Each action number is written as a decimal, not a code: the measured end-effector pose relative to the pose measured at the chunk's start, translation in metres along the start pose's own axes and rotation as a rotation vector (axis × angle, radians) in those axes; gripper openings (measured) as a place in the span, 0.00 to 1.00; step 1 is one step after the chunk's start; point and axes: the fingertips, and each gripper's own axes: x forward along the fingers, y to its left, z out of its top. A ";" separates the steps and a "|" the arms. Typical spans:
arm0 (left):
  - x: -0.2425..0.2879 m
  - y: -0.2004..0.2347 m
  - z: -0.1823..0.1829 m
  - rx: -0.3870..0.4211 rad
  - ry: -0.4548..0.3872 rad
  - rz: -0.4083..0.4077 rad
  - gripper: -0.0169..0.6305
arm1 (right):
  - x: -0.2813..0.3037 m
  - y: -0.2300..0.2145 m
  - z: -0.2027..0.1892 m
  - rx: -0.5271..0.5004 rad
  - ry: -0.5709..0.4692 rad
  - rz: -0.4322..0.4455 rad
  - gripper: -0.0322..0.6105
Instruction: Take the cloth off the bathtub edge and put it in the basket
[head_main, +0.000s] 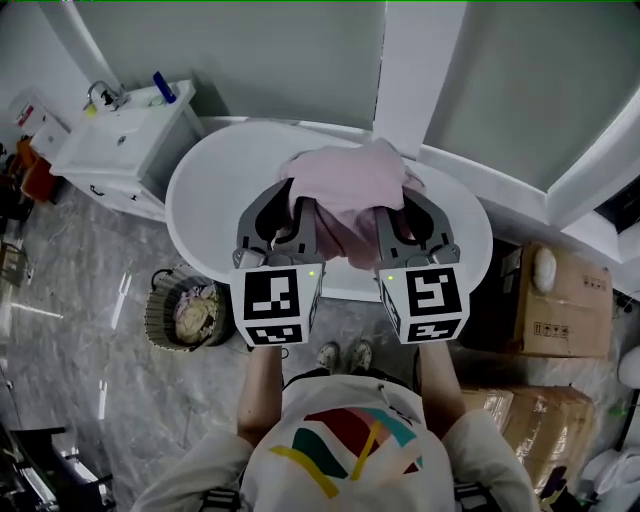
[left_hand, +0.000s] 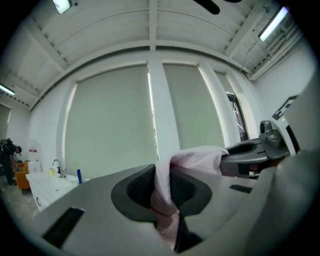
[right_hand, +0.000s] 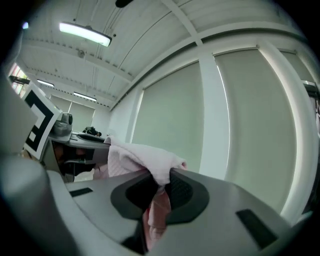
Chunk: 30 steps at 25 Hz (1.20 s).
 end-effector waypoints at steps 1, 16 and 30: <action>-0.005 0.001 0.004 -0.010 -0.017 0.018 0.13 | -0.004 0.003 0.004 0.010 -0.018 0.001 0.13; -0.018 -0.030 0.007 -0.036 -0.037 0.061 0.13 | -0.035 -0.013 -0.001 0.049 -0.064 0.035 0.13; -0.062 -0.010 -0.010 -0.024 -0.050 0.310 0.13 | -0.022 0.026 -0.004 0.031 -0.145 0.316 0.13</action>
